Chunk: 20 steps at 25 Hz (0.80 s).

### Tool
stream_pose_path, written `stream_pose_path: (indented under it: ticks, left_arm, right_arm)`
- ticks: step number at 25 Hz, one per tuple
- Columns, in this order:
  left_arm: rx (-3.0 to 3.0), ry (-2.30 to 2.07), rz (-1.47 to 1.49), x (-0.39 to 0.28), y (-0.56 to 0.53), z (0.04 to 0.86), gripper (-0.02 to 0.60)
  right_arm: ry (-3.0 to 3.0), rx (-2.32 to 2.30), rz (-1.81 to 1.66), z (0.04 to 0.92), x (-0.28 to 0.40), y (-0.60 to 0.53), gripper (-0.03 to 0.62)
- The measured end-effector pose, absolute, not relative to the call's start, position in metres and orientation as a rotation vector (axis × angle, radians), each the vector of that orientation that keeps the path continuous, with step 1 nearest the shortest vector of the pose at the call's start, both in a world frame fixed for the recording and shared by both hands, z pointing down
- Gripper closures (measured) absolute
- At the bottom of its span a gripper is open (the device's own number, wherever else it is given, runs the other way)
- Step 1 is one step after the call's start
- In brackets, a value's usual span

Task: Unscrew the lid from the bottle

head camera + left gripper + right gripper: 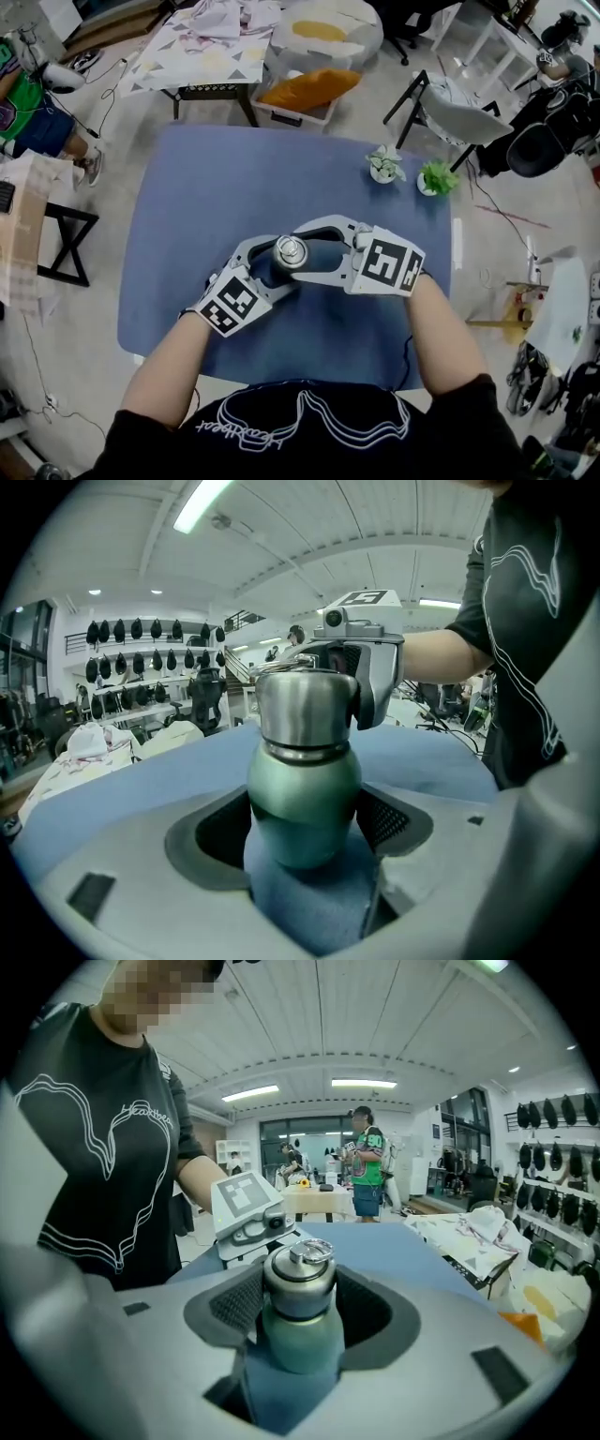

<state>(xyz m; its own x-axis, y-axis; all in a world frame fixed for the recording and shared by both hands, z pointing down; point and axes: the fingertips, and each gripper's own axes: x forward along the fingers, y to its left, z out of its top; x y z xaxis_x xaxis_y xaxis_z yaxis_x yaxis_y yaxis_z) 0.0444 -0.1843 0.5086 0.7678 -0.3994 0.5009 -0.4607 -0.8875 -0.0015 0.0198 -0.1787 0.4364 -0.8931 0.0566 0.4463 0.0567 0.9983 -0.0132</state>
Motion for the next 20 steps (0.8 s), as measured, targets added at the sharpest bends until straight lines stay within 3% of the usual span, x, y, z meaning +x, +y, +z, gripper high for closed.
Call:
stream_pose_path:
  ticks: [10, 14, 20]
  left_arm:
    - [2.835, -0.7, 0.735, 0.045, -0.184, 0.509, 0.233]
    - [2.817, -0.733, 0.726, 0.043, -0.185, 0.509, 0.233]
    - [2.733, -0.862, 0.711, 0.042, -0.186, 0.512, 0.233]
  right_arm:
    - [-2.695, -0.11, 0.044, 0.436, 0.021, -0.179, 0.344]
    - [-2.771, 0.078, 0.124, 0.427, 0.022, -0.178, 0.272]
    - [-2.857, 0.563, 0.221, 0.416, 0.029, -0.185, 0.273]
